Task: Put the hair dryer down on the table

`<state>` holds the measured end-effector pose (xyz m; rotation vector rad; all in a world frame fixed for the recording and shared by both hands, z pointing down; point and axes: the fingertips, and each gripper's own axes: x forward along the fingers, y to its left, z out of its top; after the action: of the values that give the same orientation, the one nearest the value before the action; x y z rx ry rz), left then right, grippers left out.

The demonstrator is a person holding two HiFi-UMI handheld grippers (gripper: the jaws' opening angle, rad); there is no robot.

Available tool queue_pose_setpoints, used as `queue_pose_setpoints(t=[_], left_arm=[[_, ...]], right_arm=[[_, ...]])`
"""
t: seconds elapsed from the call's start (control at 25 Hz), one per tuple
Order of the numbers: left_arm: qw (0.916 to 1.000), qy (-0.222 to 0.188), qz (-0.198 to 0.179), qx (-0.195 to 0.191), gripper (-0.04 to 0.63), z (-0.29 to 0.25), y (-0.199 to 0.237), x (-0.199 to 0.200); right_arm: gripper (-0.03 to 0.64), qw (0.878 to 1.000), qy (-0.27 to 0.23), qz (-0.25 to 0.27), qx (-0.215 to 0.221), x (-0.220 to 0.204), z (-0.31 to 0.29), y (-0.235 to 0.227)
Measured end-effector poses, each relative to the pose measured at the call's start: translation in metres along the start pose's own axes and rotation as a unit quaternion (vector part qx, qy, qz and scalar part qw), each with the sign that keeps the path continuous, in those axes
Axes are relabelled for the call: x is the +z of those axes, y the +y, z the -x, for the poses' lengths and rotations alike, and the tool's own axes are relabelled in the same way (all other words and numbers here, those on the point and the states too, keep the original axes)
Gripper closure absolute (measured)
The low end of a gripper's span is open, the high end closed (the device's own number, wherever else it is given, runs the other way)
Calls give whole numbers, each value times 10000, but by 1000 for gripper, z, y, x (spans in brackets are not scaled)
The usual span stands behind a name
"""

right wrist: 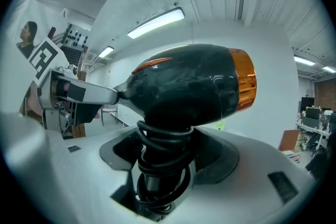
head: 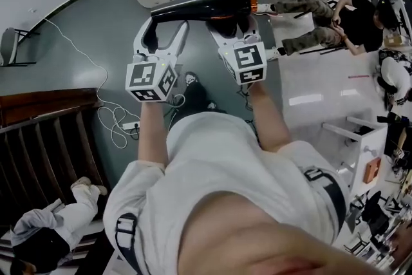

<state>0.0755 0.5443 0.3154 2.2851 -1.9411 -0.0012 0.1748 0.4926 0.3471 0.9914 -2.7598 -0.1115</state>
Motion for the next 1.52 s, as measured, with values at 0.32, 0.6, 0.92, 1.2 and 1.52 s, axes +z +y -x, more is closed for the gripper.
queue_pose_setpoints(t=[0.32,0.6,0.92,1.2,1.52], left_arm=[[9999,33,55,-149,245,-40,17,0],[9996,82,18,-272,245,-73,48,8],[9989,123,138,-439,245,-110,94,15],[9978,61,195,-628,245,-130,125,19],[9968,3,364,-706,245,-142,148,22]], right_arm=[[336,9999,94,25,-136,-2,-31,-25],[336,9996,156,-62,-211,4,-73,-34],[336,9988,329,-54,-348,12,-126,-43],[337,9978,400,72,-518,20,-160,-46],[336,9976,514,87,-452,19,-188,-45]])
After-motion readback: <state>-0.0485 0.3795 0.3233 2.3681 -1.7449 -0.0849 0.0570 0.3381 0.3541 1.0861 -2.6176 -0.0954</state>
